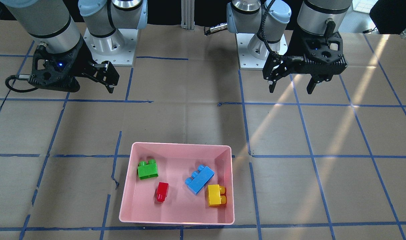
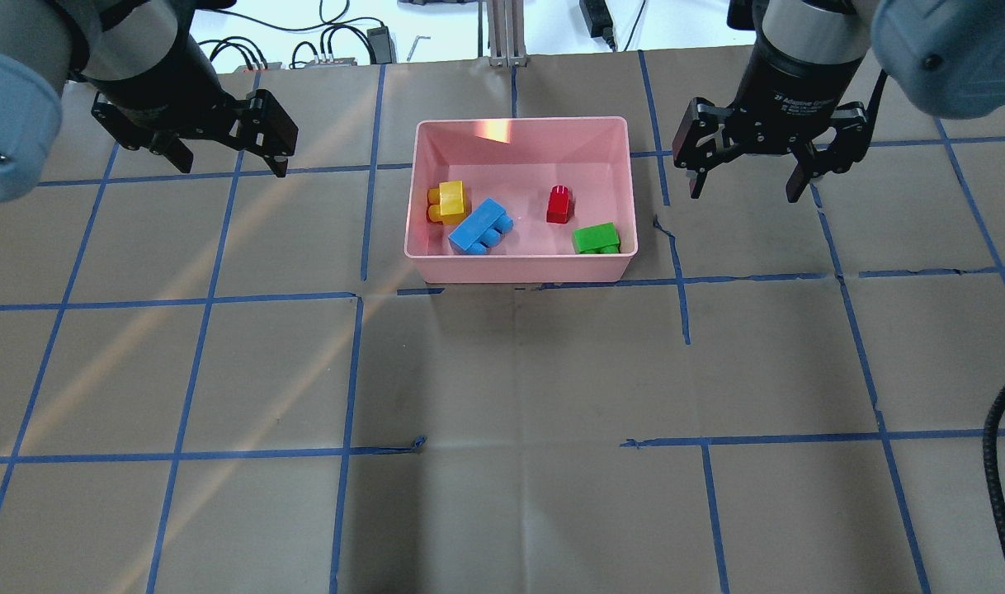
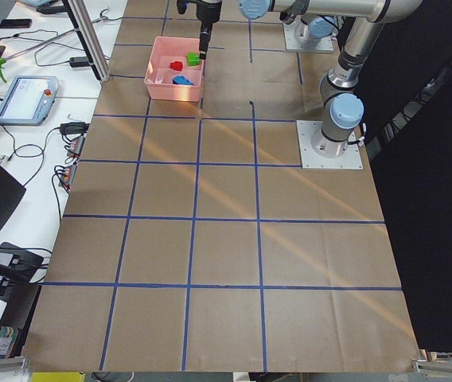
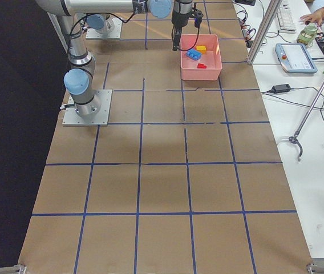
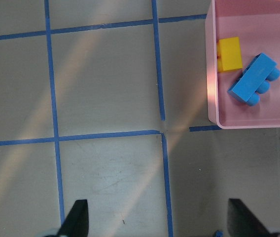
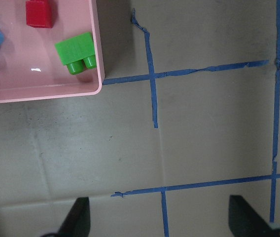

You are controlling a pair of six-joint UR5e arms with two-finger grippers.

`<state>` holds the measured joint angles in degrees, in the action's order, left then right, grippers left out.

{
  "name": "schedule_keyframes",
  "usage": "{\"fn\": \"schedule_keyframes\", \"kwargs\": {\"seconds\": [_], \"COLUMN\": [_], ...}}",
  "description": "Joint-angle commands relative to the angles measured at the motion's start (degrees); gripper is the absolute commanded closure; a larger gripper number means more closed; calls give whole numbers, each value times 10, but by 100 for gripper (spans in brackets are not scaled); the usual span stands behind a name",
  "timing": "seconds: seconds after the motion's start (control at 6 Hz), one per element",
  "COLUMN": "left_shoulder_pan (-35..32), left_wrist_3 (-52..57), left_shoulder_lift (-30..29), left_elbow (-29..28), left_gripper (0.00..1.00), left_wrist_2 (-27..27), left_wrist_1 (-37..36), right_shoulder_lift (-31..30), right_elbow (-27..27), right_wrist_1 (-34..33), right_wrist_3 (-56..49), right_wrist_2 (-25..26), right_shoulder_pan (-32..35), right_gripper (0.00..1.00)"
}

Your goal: Put all blocks into box

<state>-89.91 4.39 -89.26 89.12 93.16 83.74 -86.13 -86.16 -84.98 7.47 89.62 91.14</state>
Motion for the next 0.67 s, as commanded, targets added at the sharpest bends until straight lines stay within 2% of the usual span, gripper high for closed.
{"fn": "schedule_keyframes", "kwargs": {"seconds": [0.0,0.5], "left_shoulder_pan": [0,0], "left_wrist_3": [0,0], "left_shoulder_lift": [1,1], "left_elbow": [0,0], "left_gripper": [1,1], "left_wrist_2": [0,1], "left_wrist_1": [0,0], "right_shoulder_lift": [0,-2], "right_elbow": [2,-2], "right_wrist_1": [2,3], "right_wrist_3": [0,0], "right_wrist_2": [0,0], "right_shoulder_pan": [0,-1], "right_gripper": [1,1]}}
